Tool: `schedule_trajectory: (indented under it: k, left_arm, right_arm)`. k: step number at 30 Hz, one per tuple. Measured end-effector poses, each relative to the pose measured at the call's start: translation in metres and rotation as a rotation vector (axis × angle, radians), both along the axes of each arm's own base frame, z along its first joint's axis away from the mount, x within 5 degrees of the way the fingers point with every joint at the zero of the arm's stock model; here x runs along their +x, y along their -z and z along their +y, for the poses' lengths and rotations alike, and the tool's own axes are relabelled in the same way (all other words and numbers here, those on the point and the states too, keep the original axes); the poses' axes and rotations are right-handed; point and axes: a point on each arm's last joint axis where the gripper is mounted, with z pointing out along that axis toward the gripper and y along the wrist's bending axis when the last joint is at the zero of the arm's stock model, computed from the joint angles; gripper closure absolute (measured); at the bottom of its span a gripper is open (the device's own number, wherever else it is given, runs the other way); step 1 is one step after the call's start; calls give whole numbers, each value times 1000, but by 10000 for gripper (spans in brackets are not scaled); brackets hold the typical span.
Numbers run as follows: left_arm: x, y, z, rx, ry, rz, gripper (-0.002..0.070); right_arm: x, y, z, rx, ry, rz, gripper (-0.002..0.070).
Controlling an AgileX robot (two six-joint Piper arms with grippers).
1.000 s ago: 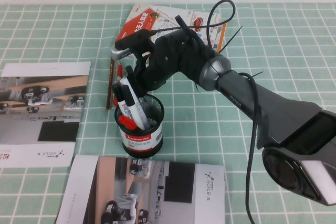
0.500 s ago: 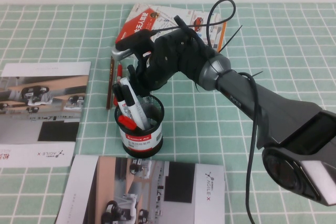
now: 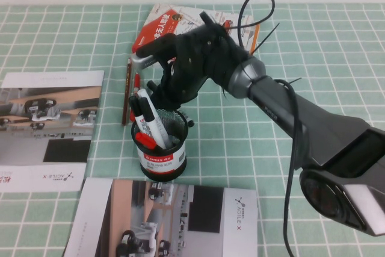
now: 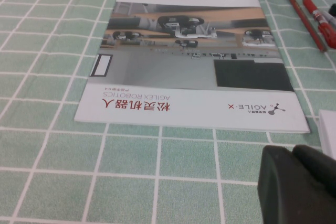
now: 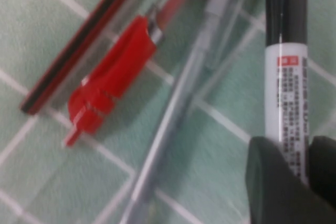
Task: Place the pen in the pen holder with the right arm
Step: Pick up the pen on the table, then place the pen onto the pen holder
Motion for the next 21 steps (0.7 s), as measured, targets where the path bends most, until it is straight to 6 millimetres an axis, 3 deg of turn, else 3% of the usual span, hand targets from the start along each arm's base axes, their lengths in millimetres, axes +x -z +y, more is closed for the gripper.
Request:
schedule_trajectory:
  k: [6, 17, 21]
  left_arm:
    - [0, 0, 0, 0, 0, 0, 679]
    - [0, 0, 0, 0, 0, 0, 679]
    - [0, 0, 0, 0, 0, 0, 679]
  right_arm:
    - [-4, -34, -9, -19, 11, -9, 566]
    - [-27, -145, -42, 5, 46, -167, 566]
    - [-43, -169, -52, 16, 42, -174, 566]
